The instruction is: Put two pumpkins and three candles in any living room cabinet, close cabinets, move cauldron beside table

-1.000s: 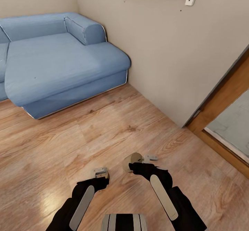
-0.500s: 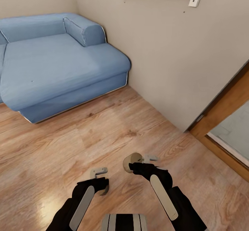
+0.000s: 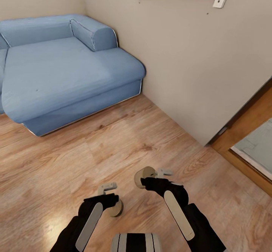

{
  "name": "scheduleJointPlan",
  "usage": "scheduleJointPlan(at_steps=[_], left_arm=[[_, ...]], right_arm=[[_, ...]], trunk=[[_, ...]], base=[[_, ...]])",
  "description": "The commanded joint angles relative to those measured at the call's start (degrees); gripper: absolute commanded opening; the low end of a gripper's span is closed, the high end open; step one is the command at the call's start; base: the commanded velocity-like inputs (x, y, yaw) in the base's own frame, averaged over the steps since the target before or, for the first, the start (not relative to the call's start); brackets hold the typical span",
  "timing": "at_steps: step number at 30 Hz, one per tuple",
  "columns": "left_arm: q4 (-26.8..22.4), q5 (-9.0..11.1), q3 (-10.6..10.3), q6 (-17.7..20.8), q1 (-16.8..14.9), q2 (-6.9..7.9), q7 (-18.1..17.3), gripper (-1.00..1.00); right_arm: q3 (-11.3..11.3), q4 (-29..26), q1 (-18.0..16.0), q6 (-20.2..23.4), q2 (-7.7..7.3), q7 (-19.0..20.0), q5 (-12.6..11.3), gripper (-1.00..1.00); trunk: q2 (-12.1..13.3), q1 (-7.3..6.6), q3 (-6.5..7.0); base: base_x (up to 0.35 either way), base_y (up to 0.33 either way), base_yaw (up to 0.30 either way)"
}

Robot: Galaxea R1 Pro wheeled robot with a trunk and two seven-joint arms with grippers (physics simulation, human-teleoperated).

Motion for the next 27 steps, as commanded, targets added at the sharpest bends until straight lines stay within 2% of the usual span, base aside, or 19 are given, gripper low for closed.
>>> scheduleJointPlan(at_steps=[1,11,18,20,24,27], left_arm=[[-0.07,0.54,-0.07,0.08,-0.03,0.02,0.56,1.0],[-0.13,0.19,-0.01,-0.04,-0.03,0.03,0.6,1.0],[-0.1,0.2,0.0,-0.66,-0.03,0.02,0.61,1.0],[-0.11,0.27,-0.04,-1.15,-0.03,0.02,0.59,1.0],[-0.06,0.42,-0.13,-2.03,-0.03,-0.02,0.58,1.0],[-0.05,0.45,-0.2,-2.23,-0.03,-0.04,0.56,1.0]], right_arm=[[0.04,-0.07,-0.03,0.1,0.0,-0.59,-0.59,-1.0],[-0.01,-0.07,-0.03,0.1,0.0,-0.59,-0.59,-1.0],[0.05,-0.82,-0.03,0.27,0.0,-0.54,-0.72,-1.0],[0.05,-1.2,-0.03,0.81,0.0,-0.52,-1.3,-1.0],[0.02,-5.4,0.04,2.88,-0.11,-0.51,-4.38,-1.0],[0.05,-7.78,0.17,3.55,-0.97,-0.49,-5.27,-1.0]], trunk=[[-0.02,0.01,-0.04],[-0.02,0.01,-0.04],[-0.11,0.19,-1.59],[-0.14,0.24,-2.04],[-0.19,0.34,-2.92],[-0.23,0.42,-3.59]], base=[[0.122,0.055,0.0],[0.019,0.009,0.0],[0.0,0.0,0.0],[0.0,0.0,0.0],[0.0,0.0,0.0],[0.0,0.0,0.0]])
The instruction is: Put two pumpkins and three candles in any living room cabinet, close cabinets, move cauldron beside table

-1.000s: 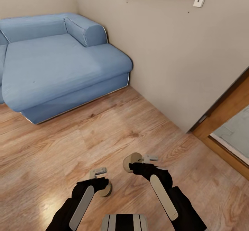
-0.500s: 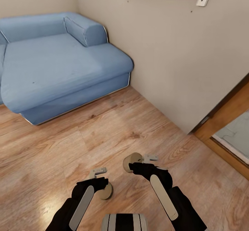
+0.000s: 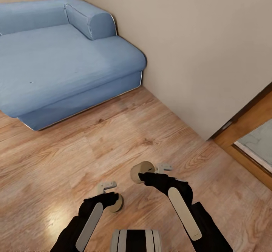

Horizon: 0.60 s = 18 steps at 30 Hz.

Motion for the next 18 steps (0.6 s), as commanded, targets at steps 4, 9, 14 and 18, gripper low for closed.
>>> scheduleJointPlan(at_steps=[4,9,14,18], left_arm=[[-0.06,0.6,-0.11,0.02,-0.03,0.01,0.56,1.0],[-0.06,0.54,-0.13,-0.05,-0.03,0.0,0.56,1.0],[-0.06,0.52,-0.25,-0.39,-0.03,0.0,0.56,1.0],[-0.06,0.56,-0.32,-0.77,-0.03,0.0,0.56,1.0]], right_arm=[[0.05,-0.83,0.07,0.17,-0.52,-0.24,-1.01,-1.0],[0.0,-0.9,0.11,-0.13,-0.61,-0.1,-1.06,-1.0],[-0.03,-0.51,0.11,-0.15,-0.62,-0.15,-1.07,-1.0],[-0.03,-0.33,0.13,-0.11,-0.61,-0.17,-1.03,-1.0]], trunk=[[-0.07,0.09,-0.93],[-0.14,0.22,-2.04],[-0.21,0.35,-3.15],[-0.26,0.45,-4.03]], base=[[0.0,0.0,0.0],[0.0,0.0,0.0],[0.0,0.0,0.0],[0.0,0.0,0.0]])
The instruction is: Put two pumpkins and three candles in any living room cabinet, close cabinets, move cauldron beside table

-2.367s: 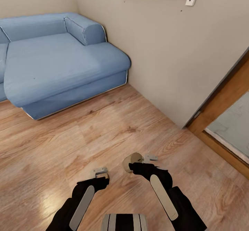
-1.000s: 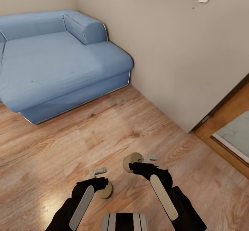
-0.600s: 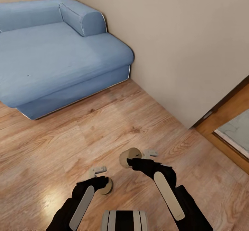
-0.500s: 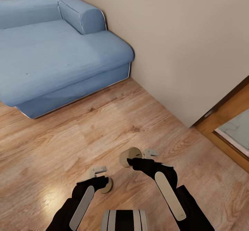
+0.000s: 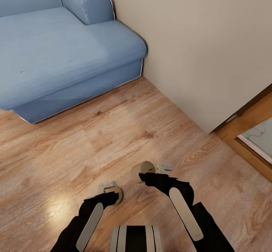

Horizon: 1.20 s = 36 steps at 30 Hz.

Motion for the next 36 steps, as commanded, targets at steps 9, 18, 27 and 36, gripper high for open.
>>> scheduleJointPlan(at_steps=[9,18,27,36], left_arm=[[-0.07,0.56,-2.11,-0.02,-0.03,-0.07,0.64,1.0],[-0.07,0.59,-2.41,-0.02,-0.03,-0.08,0.58,1.0],[-0.07,0.7,-2.42,-0.02,-0.03,-0.05,0.57,1.0],[-0.07,0.69,-2.42,-0.01,-0.03,-0.03,0.57,1.0]], right_arm=[[0.04,0.07,0.0,0.02,0.01,-0.64,-0.64,-1.0],[0.04,0.22,0.02,-0.05,0.01,-0.63,-0.58,-1.0],[0.04,0.25,0.03,0.02,0.03,-0.67,-0.58,-1.0],[0.04,0.25,0.03,0.03,0.03,-0.69,-0.58,-1.0]], trunk=[[-0.07,0.09,-0.93],[-0.07,0.09,-0.93],[-0.07,0.09,-0.93],[-0.07,0.09,-0.93]], base=[[0.0,0.0,0.0],[0.007,0.0,0.0],[0.132,0.005,0.0],[0.047,0.003,0.0]])
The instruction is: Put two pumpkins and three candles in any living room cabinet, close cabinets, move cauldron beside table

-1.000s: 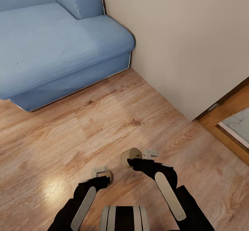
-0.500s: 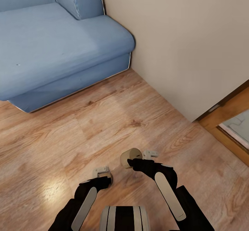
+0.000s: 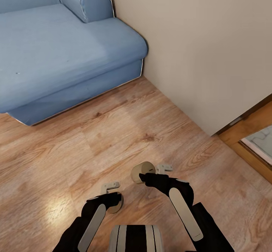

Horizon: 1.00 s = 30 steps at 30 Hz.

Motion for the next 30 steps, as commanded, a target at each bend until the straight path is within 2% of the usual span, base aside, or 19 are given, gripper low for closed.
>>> scheduleJointPlan(at_steps=[1,7,19,24,30], left_arm=[[-0.07,0.59,-0.07,0.08,-0.03,0.03,0.57,1.0],[-0.07,0.54,-0.05,0.08,-0.03,0.05,0.57,1.0],[-0.07,0.56,-0.07,0.08,-0.03,-0.03,0.54,1.0],[-0.07,0.56,-0.09,0.08,-0.03,-0.03,0.49,1.0],[-0.07,0.57,-2.02,-1.05,-0.03,-0.02,0.56,1.0]], right_arm=[[0.04,-0.06,-0.05,0.09,-0.01,-0.6,-0.6,-1.0],[0.04,-0.06,-0.03,0.09,-0.04,-0.58,-0.6,-1.0],[0.04,-0.06,-0.03,0.18,-0.04,-0.56,-0.6,-1.0],[0.04,-0.06,-0.03,0.18,-0.04,-0.56,-0.6,-1.0],[0.04,-0.06,-0.03,0.23,-0.04,-0.57,-0.6,-1.0]], trunk=[[-0.02,-0.01,-0.04],[-0.02,-0.01,-0.04],[-0.18,0.3,-2.69],[-0.19,0.33,-2.92],[-0.27,0.48,-4.24]], base=[[0.002,0.0,0.0],[0.0,0.0,0.0],[0.0,0.0,0.0],[0.0,0.0,0.0],[0.0,0.0,0.0]])
